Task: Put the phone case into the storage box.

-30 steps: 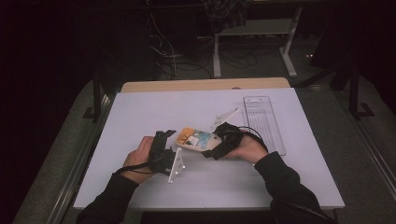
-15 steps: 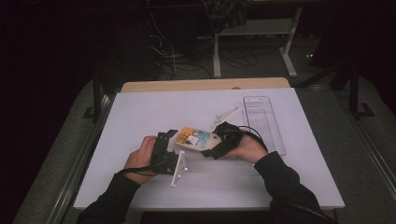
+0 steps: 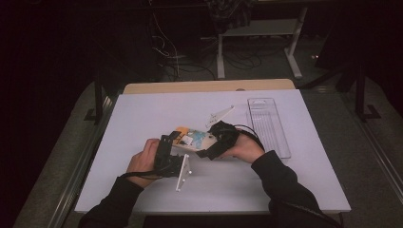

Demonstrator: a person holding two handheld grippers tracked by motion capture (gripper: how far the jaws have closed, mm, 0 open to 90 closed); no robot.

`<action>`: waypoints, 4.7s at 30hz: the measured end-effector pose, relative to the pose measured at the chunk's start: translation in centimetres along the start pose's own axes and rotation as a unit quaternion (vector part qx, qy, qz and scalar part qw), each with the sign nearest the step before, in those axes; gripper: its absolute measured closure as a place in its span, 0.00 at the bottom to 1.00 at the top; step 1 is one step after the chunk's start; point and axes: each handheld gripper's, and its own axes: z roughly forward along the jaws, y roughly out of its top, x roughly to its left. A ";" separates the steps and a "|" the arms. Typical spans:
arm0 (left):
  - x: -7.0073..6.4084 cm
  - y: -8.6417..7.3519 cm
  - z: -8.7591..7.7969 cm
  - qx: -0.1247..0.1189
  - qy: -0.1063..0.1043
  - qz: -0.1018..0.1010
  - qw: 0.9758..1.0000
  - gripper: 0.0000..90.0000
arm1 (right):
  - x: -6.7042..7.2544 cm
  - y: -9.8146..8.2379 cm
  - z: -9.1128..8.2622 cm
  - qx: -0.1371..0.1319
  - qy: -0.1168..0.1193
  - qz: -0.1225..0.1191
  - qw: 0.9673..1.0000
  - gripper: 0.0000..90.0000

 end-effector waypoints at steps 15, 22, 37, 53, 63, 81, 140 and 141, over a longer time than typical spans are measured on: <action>-0.4 -0.1 0.1 -0.004 0.027 0.023 0.999 0.17 | 0.3 0.0 0.9 -0.002 0.010 -0.014 1.000 0.11; -0.6 -0.2 0.0 -0.006 0.032 0.041 0.999 0.30 | 0.3 -0.1 0.9 -0.003 0.010 -0.011 1.000 0.11; -0.6 0.1 -0.3 -0.015 0.036 0.056 0.998 0.54 | 0.4 -0.1 0.7 -0.003 0.013 0.003 1.000 0.11; -0.7 0.3 -0.4 -0.015 0.039 0.067 0.997 0.65 | 0.4 0.0 0.7 -0.005 0.014 0.000 1.000 0.11; -0.5 0.5 -0.6 -0.010 0.024 0.079 0.997 0.77 | 0.4 0.0 0.7 -0.006 0.018 0.004 1.000 0.11; -0.3 0.9 -0.7 0.001 0.022 0.088 0.996 0.88 | 0.4 0.0 0.6 -0.011 0.033 0.026 0.999 0.10; 0.8 -0.7 -0.6 0.038 0.021 0.074 0.996 0.89 | -1.1 -3.1 -2.6 -0.003 0.005 0.035 0.999 0.00; 0.9 -0.8 -0.5 0.040 0.018 0.075 0.996 0.89 | -1.1 -3.1 -2.6 0.000 0.005 0.036 0.999 0.00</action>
